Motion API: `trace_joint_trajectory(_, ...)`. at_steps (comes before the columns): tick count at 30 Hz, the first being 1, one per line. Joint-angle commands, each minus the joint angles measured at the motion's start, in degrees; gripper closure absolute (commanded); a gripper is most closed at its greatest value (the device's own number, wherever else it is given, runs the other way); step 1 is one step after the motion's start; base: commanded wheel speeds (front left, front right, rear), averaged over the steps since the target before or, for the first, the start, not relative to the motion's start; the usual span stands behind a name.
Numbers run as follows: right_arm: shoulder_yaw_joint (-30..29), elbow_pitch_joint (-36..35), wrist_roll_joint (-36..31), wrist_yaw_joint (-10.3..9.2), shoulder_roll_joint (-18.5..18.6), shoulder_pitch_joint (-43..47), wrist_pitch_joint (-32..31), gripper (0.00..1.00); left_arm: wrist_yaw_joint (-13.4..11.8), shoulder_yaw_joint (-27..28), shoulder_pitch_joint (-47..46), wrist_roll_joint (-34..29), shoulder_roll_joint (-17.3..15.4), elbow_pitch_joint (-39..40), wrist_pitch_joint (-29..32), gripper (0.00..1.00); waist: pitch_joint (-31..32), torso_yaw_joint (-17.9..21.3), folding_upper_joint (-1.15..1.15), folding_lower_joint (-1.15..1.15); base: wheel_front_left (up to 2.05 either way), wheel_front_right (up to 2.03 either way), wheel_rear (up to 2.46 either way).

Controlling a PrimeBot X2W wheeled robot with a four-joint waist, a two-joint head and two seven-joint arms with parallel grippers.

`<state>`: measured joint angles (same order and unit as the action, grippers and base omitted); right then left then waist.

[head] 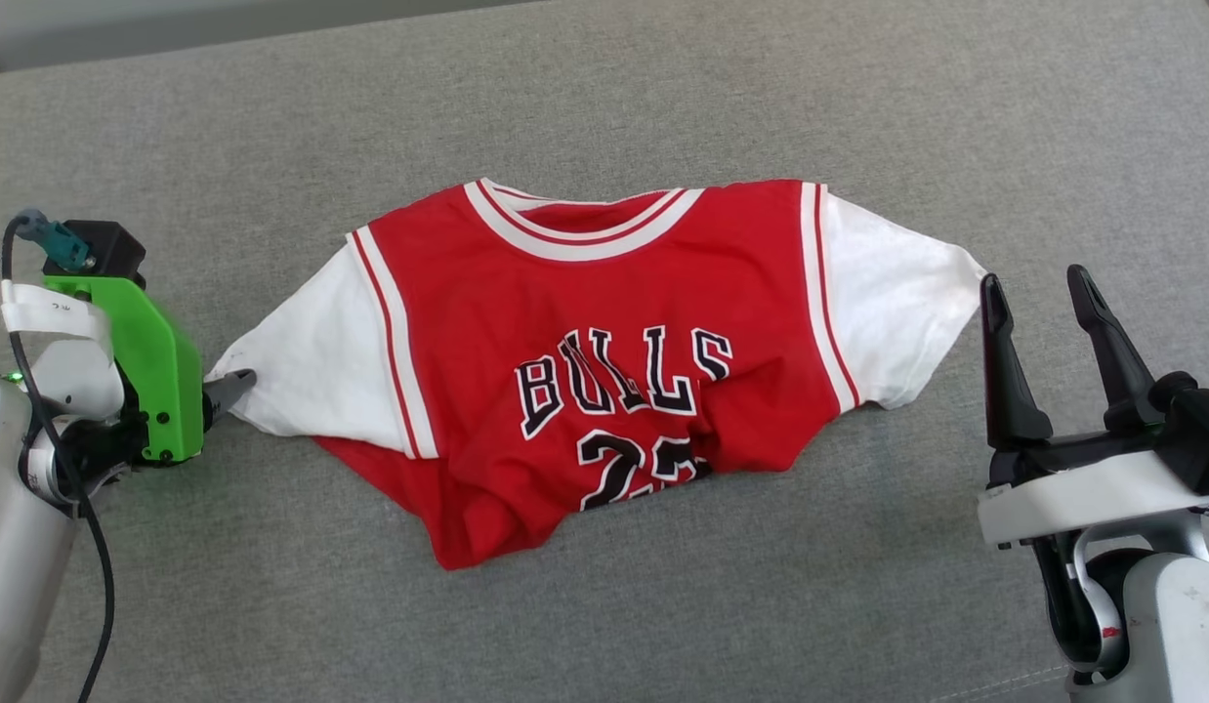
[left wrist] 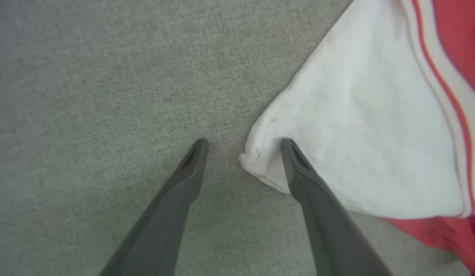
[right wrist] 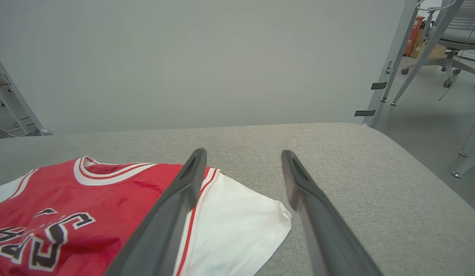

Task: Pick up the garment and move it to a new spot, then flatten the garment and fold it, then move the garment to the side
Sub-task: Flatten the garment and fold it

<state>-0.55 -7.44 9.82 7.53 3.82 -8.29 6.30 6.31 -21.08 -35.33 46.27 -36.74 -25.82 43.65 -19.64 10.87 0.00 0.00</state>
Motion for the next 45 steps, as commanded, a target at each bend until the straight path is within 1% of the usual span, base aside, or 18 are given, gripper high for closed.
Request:
trace_joint_trajectory(1,-0.09,0.22,0.04,-0.04,-0.23,-0.87,0.43,0.0,-0.16,-0.91,0.17,-0.07,-0.04,-1.03,0.85,0.0,-0.52,0.45,0.0,0.0,0.0,0.0,0.0)
trace_joint_trajectory(4,-0.39,0.29,-0.08,-0.04,-0.28,-0.96,0.48,0.0,-0.09,-1.99,0.93,-0.55,0.07,-1.73,1.3,0.0,-0.61,0.28,0.0,0.0,0.0,0.0,0.0)
trace_joint_trajectory(6,-0.63,0.32,-0.24,-0.04,-0.31,-1.07,0.39,0.0,-0.05,-2.65,1.46,-0.25,0.47,-2.13,2.28,1.0,-0.58,0.05,0.0,0.0,0.0,0.0,0.0)
trace_joint_trajectory(9,-0.87,0.34,-0.47,-0.04,-0.35,-1.23,0.24,0.0,-0.49,-2.33,1.58,0.07,1.28,-2.21,1.13,1.0,-0.38,-0.37,0.0,0.0,0.0,0.0,0.0)
trace_joint_trajectory(13,-1.05,0.67,-0.77,-0.04,-0.25,-1.06,-0.16,0.0,-1.05,-1.1,1.53,0.04,1.98,-2.16,-2.88,1.0,0.71,-0.98,0.0,0.0,0.0,0.0,0.0)
trace_joint_trajectory(15,-0.96,0.97,-0.6,-0.04,0.01,-0.8,-0.92,0.0,-1.48,0.45,1.64,0.5,2.3,-1.4,-6.08,1.0,1.53,-1.3,0.0,0.0,0.0,0.0,0.0)
trace_joint_trajectory(16,-0.98,1.12,-0.33,-0.04,0.33,-0.61,-1.61,0.0,-1.73,1.09,1.78,0.06,2.22,-0.54,-8.42,1.0,2.07,-1.59,0.0,0.0,0.0,0.0,0.0)
trace_joint_trajectory(17,-1.17,1.43,0.21,-0.04,1.19,-0.1,-3.58,0.0,-2.21,2.21,2.79,0.23,2.49,1.18,-11.37,1.0,3.09,-2.23,0.0,0.0,0.0,0.0,0.0)
trace_joint_trajectory(20,-1.5,1.61,0.61,-0.04,3.52,0.46,-7.45,0.0,-2.93,2.96,4.94,0.06,1.96,5.23,-13.42,1.0,4.21,-3.42,0.0,0.0,0.0,0.0,0.0)
trace_joint_trajectory(23,-1.84,2.15,1.22,-0.04,6.12,0.83,-13.64,0.0,-4.48,3.62,7.94,0.45,1.11,11.87,-13.34,1.0,5.11,-4.92,0.0,0.0,0.0,0.0,0.0)
trace_joint_trajectory(26,-1.57,2.67,3.3,-0.04,8.7,0.66,-21.23,0.0,-6.02,3.95,11.4,2.17,0.47,19.57,-10.95,1.0,5.29,-6.47,0.0,0.0,0.0,0.0,0.0)
trace_joint_trajectory(29,-1.61,2.96,4.97,-0.04,11.89,-0.47,-28.83,0.0,-8.76,4.46,14.86,2.77,-0.9,27.79,-8.6,1.0,4.67,-7.89,0.0,0.0,0.0,0.0,0.0)
trace_joint_trajectory(34,-2.26,4.42,7.89,-0.04,15.27,-4.17,-40.2,0.0,-13.29,5.01,19.54,2.13,-2.32,39.8,-6.69,1.0,2.75,-9.96,0.0,0.0,0.0,0.0,0.0)
trace_joint_trajectory(36,-2.64,5.47,8.44,-0.04,16.12,-6.22,-43.19,0.0,-14.38,4.89,20.8,1.61,-2.55,43.27,-6.45,1.0,2.0,-10.65,0.0,0.0,0.0,0.0,0.0)
trace_joint_trajectory(40,-2.07,8.82,8.14,-0.04,18.22,-10.38,-47.19,0.0,-15.71,4.45,22.63,1.03,-2.46,48.15,-6.37,1.0,0.49,-11.74,0.0,0.0,0.0,0.0,0.0)
trace_joint_trajectory(45,-1.96,13.9,6.82,-0.04,20.13,-14.92,-49.11,0.0,-16.02,3.32,22.61,0.1,-1.97,51.28,-6.43,1.0,-1.53,-13.22,0.0,0.0,0.0,0.0,0.0)
